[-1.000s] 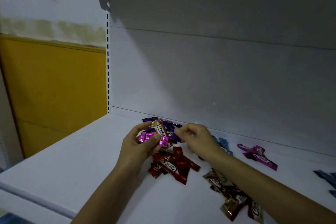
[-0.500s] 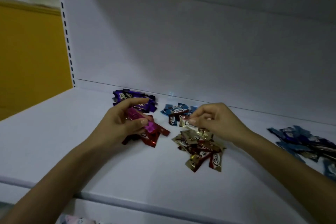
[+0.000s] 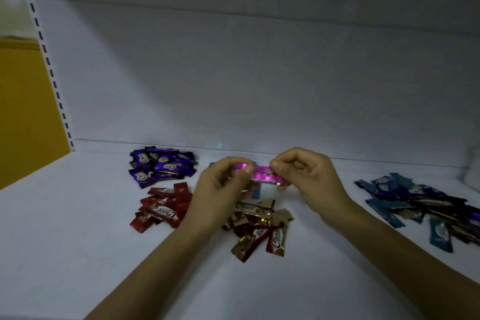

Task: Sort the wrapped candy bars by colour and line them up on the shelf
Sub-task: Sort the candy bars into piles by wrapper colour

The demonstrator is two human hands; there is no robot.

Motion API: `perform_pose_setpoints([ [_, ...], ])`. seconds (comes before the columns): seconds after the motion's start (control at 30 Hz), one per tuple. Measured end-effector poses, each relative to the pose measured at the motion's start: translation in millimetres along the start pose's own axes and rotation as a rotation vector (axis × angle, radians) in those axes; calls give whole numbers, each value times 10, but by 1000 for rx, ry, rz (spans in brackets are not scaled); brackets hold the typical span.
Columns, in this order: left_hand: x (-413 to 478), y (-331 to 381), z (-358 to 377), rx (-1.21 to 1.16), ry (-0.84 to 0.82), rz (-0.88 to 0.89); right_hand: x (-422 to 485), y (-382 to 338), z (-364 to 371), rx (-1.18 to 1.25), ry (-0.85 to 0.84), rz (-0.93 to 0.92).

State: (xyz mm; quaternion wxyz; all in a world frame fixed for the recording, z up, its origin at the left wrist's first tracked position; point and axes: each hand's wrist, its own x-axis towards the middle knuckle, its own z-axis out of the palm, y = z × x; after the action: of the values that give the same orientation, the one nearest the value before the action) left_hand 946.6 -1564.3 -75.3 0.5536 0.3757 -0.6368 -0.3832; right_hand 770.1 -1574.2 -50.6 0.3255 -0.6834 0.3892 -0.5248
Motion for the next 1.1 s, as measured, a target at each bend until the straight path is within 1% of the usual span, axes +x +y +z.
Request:
perform_pose_setpoints([
  [0.07,15,-72,120,393,-42,98,67,188,-277,-1,268,47],
  [0.1,4,-110,162,584,-94,153,112,304,-423,-39,383,83],
  [0.13,-9,-144,201,736,-173,186,158,428,-548,-70,463,133],
  [0.2,-34,-228,260,947,-339,219,236,673,-700,-85,526,258],
  [0.27,-58,-286,286,1044,-422,236,260,885,-686,-111,501,376],
  [0.33,-81,-303,288,1070,-432,249,251,1012,-625,-287,438,430],
  [0.4,-101,-306,290,1075,-430,260,228,1024,-595,-489,410,386],
  [0.43,-102,-296,292,1076,-430,265,211,996,-589,-539,416,349],
  [0.57,-136,-204,320,1150,-397,292,106,851,-601,-639,393,319],
  [0.7,-194,-23,336,1160,-341,449,-112,614,-725,-660,300,278],
  [0.77,-176,75,404,1170,-361,507,-288,521,-832,-679,272,250],
  [0.87,-138,159,668,1149,-418,568,-560,414,-1024,-742,303,250],
  [0.97,-107,112,1085,1084,-501,546,-803,363,-1267,-765,380,273],
  [1.1,-49,1,1748,982,-576,389,-1105,383,-1690,-865,458,257],
])
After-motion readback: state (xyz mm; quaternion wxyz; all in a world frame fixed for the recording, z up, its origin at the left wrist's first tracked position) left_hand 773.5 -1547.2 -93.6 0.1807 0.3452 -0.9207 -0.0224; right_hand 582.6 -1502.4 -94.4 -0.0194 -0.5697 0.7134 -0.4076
